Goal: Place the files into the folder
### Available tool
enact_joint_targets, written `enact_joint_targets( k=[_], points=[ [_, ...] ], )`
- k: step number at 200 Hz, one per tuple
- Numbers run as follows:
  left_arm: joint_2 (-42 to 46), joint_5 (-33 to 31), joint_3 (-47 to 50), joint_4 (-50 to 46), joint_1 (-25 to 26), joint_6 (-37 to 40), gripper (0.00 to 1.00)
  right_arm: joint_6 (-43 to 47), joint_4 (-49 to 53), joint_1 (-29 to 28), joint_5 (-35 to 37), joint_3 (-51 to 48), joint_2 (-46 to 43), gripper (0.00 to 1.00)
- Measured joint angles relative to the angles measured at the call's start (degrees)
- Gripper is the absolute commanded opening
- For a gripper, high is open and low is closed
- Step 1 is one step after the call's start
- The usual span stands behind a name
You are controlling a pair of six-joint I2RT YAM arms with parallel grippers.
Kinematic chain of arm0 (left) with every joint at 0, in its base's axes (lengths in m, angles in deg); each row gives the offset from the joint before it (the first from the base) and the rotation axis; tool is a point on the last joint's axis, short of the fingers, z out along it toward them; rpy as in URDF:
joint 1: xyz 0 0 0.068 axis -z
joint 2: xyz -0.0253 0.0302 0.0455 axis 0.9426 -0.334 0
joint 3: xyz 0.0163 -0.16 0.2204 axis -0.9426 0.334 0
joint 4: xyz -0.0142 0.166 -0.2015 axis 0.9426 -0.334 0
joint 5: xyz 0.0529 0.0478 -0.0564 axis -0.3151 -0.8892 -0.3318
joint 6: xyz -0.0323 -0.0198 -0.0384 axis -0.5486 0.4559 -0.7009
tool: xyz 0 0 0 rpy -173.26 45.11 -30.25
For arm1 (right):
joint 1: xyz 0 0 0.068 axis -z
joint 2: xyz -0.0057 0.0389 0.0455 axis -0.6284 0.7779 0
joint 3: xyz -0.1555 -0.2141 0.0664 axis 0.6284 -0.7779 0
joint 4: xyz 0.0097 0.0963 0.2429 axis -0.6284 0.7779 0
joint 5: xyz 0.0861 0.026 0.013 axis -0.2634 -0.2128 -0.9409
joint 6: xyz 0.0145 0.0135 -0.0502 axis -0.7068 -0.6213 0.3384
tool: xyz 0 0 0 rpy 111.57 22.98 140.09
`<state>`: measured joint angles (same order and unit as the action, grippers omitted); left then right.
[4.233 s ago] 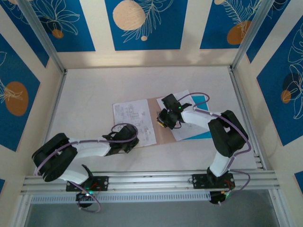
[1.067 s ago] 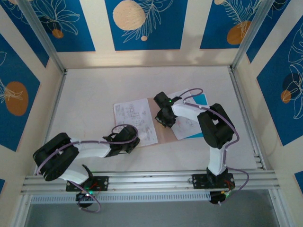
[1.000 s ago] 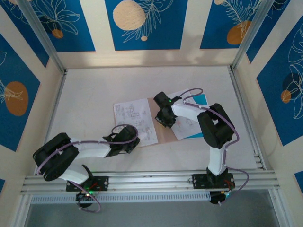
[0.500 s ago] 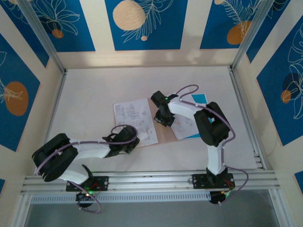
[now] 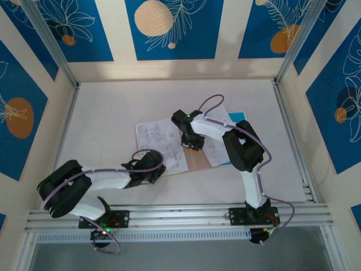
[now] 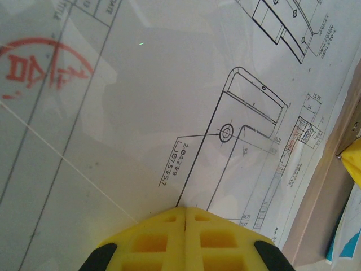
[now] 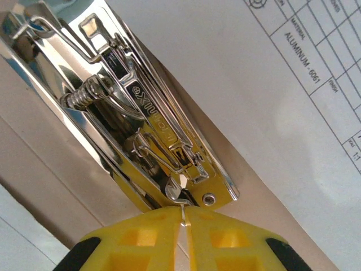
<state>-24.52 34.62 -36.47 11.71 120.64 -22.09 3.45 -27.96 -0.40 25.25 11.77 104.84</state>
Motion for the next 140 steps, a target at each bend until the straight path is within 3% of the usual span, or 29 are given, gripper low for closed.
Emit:
enact_joint_targets(
  k=[42,140],
  points=[
    [0.00,0.00,0.00,-0.04,-0.02,0.02,0.00,4.22,0.59,-0.02,0.57,0.26,0.24,0.24],
    [0.07,0.00,0.00,-0.20,-0.04,0.02,0.00,10.71,2.43,0.31,0.00,2.36,1.55,0.20]
  ],
)
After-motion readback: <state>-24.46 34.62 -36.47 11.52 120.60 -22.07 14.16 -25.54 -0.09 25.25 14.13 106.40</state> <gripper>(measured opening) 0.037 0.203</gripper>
